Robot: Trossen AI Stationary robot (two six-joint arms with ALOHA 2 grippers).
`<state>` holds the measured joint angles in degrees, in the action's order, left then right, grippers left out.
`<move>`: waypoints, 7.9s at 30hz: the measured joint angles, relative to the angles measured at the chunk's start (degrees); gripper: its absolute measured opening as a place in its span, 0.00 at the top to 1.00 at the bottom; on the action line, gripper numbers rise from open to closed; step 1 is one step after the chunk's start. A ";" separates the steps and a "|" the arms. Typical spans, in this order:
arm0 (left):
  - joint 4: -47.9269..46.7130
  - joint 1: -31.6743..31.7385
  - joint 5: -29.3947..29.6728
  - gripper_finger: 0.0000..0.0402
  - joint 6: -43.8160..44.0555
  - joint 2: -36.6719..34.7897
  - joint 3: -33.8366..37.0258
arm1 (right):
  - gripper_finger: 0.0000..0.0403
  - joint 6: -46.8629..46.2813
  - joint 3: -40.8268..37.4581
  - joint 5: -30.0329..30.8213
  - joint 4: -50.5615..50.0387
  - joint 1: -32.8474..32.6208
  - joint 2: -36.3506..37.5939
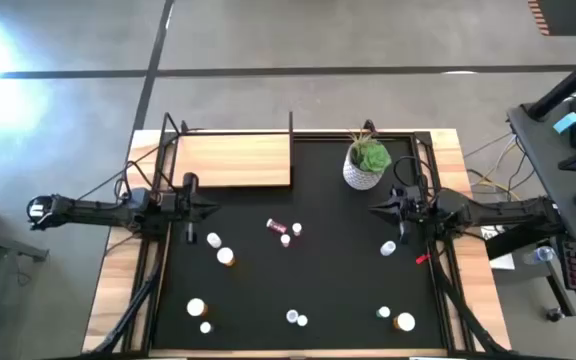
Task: Pick and place medicine bottles onto shelf by color
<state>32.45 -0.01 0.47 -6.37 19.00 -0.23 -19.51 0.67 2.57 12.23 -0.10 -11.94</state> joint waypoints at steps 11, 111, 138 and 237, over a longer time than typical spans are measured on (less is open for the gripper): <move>-0.01 -0.02 0.00 1.00 -0.01 0.00 0.00 | 0.96 0.00 -0.01 0.02 0.02 -0.02 0.01; 15.59 -0.04 -0.59 1.00 -0.08 0.46 0.00 | 0.96 -24.07 -0.02 14.01 27.12 0.00 -0.15; 32.01 0.00 6.24 1.00 10.23 6.30 -5.24 | 0.96 -20.16 0.34 14.01 27.95 0.02 -0.17; -8.93 -0.41 0.06 0.62 30.16 34.67 -35.50 | 0.55 -32.01 53.39 -7.58 -74.51 -11.57 -57.84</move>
<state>23.51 -0.43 0.54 23.79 53.67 -35.73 -51.52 54.06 -5.01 -62.28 -11.67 -69.79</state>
